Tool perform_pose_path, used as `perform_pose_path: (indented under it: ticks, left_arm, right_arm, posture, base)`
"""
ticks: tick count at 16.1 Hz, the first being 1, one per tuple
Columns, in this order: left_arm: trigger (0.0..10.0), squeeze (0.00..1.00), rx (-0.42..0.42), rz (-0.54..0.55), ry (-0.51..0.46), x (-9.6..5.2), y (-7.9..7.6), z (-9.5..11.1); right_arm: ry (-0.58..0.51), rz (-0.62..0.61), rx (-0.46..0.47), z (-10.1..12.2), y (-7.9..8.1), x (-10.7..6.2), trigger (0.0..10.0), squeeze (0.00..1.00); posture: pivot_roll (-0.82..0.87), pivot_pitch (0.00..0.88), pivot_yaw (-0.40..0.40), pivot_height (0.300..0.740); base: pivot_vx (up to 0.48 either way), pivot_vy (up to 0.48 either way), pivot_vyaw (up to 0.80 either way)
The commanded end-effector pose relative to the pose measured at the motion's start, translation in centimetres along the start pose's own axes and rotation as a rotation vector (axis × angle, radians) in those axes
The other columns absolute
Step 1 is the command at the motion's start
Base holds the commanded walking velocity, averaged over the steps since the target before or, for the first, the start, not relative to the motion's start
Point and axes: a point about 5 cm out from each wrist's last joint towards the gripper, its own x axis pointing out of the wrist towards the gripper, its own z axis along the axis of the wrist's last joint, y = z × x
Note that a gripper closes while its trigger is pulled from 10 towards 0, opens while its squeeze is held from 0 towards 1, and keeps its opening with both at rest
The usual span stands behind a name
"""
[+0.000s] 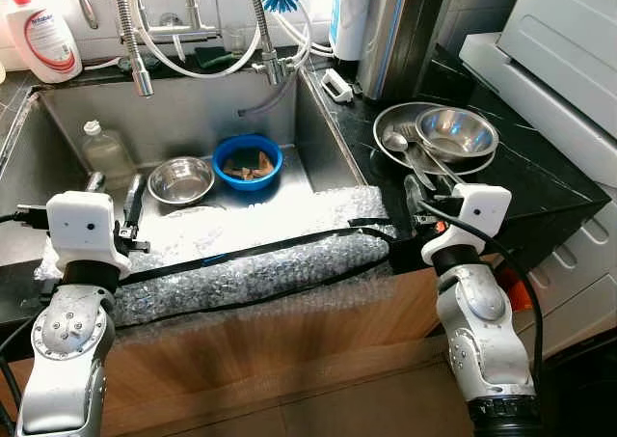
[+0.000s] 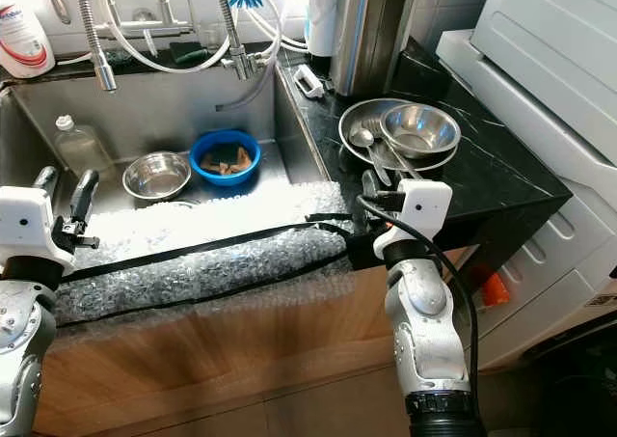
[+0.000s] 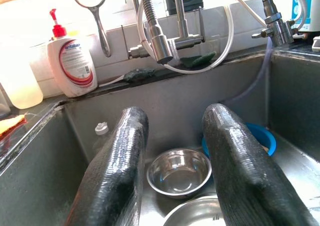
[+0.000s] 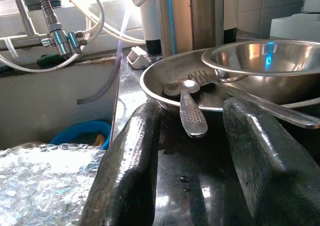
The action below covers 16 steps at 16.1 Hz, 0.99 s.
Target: Kitchen organization
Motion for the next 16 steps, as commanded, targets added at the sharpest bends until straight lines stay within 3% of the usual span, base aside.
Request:
perform_pose_path:
  ticks: [1, 2, 3, 4, 5, 6, 10, 12, 16]
  left_arm:
    - [10.0, 0.00, 0.010, -0.003, 0.007, 0.00, -0.11, -0.18]
    - [10.0, 0.00, 0.010, -0.002, 0.006, 0.02, -0.10, -0.16]
    - [10.0, 0.00, 0.010, -0.003, 0.006, 0.03, -0.10, -0.15]
    - [10.0, 0.00, 0.010, -0.003, 0.006, 0.04, -0.10, -0.15]
    - [10.0, 0.00, 0.010, -0.003, 0.006, 0.04, -0.11, -0.15]
    - [10.0, 0.00, 0.010, -0.003, 0.005, 0.06, -0.12, -0.14]
    - [10.0, 0.00, 0.010, -0.002, 0.005, 0.07, -0.17, -0.10]
    - [10.0, 0.00, 0.010, -0.002, 0.005, 0.07, -0.16, -0.07]
    - [10.0, 0.00, 0.007, 0.000, -0.006, 0.37, -0.33, 0.11]
  right_arm:
    - [-0.001, -0.010, -0.009, 0.11, -0.27, 0.18, 10.0, 0.00]
    - [-0.004, -0.008, -0.009, 0.17, -0.26, 0.24, 10.0, 0.00]
    - [-0.007, -0.004, -0.011, 0.20, -0.24, 0.31, 6.5, 0.00]
    - [-0.008, -0.004, -0.010, 0.21, -0.23, 0.34, 3.6, 0.00]
    - [-0.008, -0.004, -0.010, 0.22, -0.22, 0.35, 2.3, 0.00]
    - [-0.006, -0.001, -0.011, 0.19, -0.18, 0.36, 1.6, 0.00]
    - [-0.001, 0.007, -0.007, 0.06, 0.01, 0.40, 1.6, 0.00]
    - [-0.002, 0.012, -0.005, 0.09, 0.12, 0.45, 0.9, 0.00]
    - [-0.013, 0.014, -0.003, 0.28, 0.22, 0.63, 1.0, 0.00]
  posture:
    - [0.05, 0.119, -0.046, 0.740]
    - [0.06, 0.119, -0.047, 0.740]
    - [0.05, 0.119, -0.046, 0.740]
    - [0.06, 0.118, -0.046, 0.740]
    - [0.06, 0.118, -0.046, 0.740]
    - [0.06, 0.118, -0.047, 0.740]
    - [0.06, 0.118, -0.047, 0.740]
    - [0.06, 0.119, -0.048, 0.740]
    - [0.06, 0.112, -0.045, 0.740]
  base:
    - [0.000, 0.000, 0.00]
    - [0.000, 0.000, 0.00]
    - [0.000, 0.000, 0.00]
    - [0.000, 0.000, 0.00]
    - [0.000, 0.000, 0.00]
    - [0.000, 0.000, 0.00]
    - [0.000, 0.000, 0.00]
    - [0.000, 0.000, 0.00]
    - [0.000, 0.000, 0.00]
